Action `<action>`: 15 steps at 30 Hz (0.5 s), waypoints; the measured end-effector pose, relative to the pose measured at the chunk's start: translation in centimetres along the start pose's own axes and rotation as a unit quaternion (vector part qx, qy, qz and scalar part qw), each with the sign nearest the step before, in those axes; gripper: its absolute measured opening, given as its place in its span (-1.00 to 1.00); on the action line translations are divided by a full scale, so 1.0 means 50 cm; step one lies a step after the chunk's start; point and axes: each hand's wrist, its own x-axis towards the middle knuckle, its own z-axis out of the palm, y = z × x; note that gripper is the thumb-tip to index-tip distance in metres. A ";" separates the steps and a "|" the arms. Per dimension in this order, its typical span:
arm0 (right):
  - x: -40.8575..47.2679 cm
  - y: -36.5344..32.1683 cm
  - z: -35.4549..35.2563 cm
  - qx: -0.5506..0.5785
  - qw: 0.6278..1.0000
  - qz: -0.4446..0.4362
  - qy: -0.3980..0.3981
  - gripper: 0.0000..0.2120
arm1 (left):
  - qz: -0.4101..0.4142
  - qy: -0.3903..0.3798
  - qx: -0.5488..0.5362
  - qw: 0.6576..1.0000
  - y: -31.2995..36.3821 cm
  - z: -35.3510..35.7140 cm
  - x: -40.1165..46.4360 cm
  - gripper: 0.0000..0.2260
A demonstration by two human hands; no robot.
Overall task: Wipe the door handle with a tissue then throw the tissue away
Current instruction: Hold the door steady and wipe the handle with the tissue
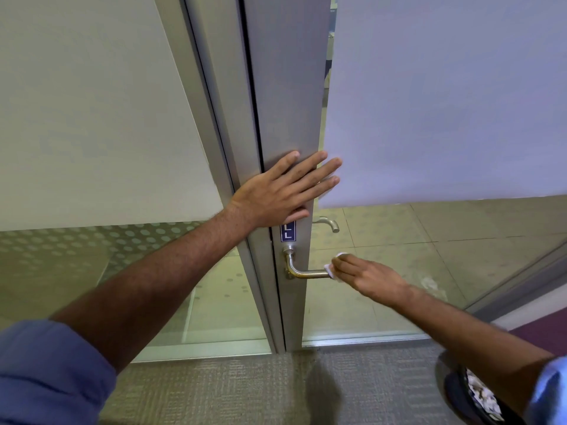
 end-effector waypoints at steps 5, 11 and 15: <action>-0.028 0.073 -0.004 0.157 0.970 0.182 -0.035 -0.81 | 0.001 0.000 0.003 1.000 0.000 0.000 -0.002 -0.23; 0.021 -0.015 0.020 0.538 0.612 0.541 0.210 -0.79 | -0.005 0.013 0.006 1.000 -0.001 0.007 0.001 -0.20; 0.058 -0.044 -0.001 0.434 0.669 0.550 0.248 -0.83 | -0.003 0.014 0.003 1.000 0.003 0.006 0.000 -0.20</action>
